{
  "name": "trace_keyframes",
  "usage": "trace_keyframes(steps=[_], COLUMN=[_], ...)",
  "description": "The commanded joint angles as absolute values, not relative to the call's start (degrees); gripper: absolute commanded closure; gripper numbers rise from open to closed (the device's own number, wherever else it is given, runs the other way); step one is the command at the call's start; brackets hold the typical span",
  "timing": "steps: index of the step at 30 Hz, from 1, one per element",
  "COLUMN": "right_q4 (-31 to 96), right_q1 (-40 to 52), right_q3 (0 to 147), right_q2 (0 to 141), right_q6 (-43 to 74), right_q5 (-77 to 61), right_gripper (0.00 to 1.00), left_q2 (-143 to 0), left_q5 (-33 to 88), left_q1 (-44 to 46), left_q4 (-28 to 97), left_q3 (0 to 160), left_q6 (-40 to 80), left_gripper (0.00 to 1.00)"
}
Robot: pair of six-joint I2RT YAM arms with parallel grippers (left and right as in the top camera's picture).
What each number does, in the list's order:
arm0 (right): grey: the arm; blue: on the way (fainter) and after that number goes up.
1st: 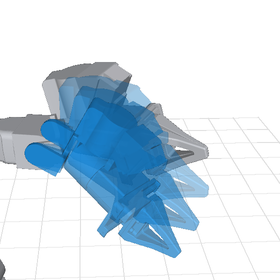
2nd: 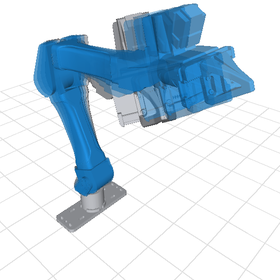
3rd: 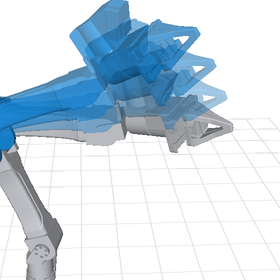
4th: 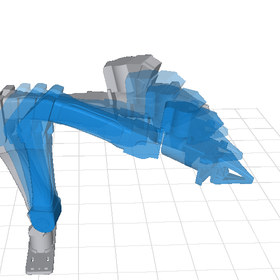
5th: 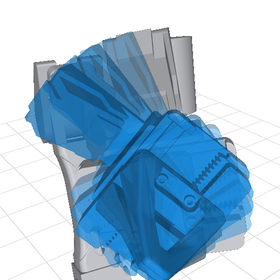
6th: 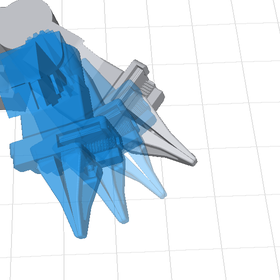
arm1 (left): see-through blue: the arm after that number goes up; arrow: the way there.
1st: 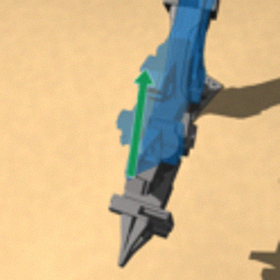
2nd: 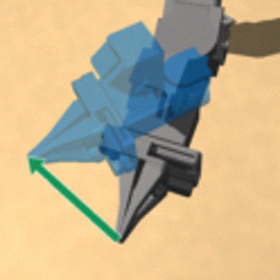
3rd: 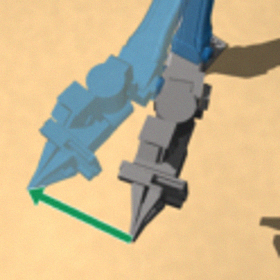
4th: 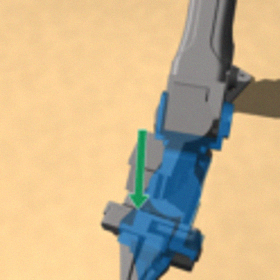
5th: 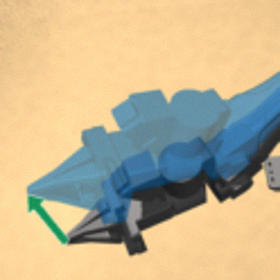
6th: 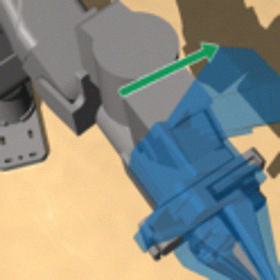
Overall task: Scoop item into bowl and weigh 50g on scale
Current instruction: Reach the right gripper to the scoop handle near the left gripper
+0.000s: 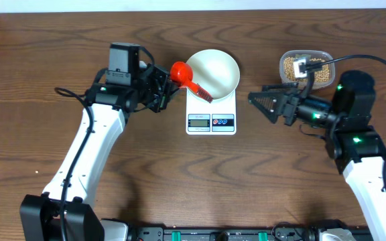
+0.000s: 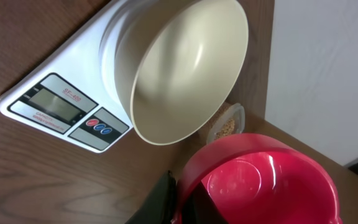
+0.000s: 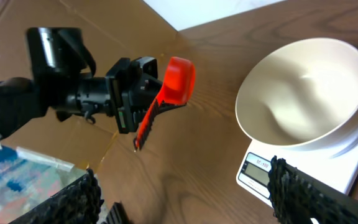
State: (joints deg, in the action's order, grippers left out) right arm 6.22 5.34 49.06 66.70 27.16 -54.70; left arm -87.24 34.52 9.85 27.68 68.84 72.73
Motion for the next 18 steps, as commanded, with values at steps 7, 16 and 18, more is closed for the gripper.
trace_keyframes(steps=[7, 16, 18], right_q4=[6.2, 5.8, 5.7], right_q1=[13.5, 19.4, 20.4], right_q3=[50.2, 50.2, 50.2], right_q2=[66.7, 66.7, 66.7], right_q6=[33.5, 36.4, 36.4], right_q5=[-42.5, -35.1, -34.2], right_gripper=[0.30, 0.43, 0.45], left_q2=[-86.7, -86.7, -86.7], left_q5=[27.0, 26.1, 26.5], left_q1=[15.0, 16.8, 16.8], left_q4=[26.7, 26.7, 26.7], left_q3=[69.6, 69.6, 69.6], left_q6=[76.3, 80.1, 80.3], left_gripper=[0.93, 0.93, 0.93])
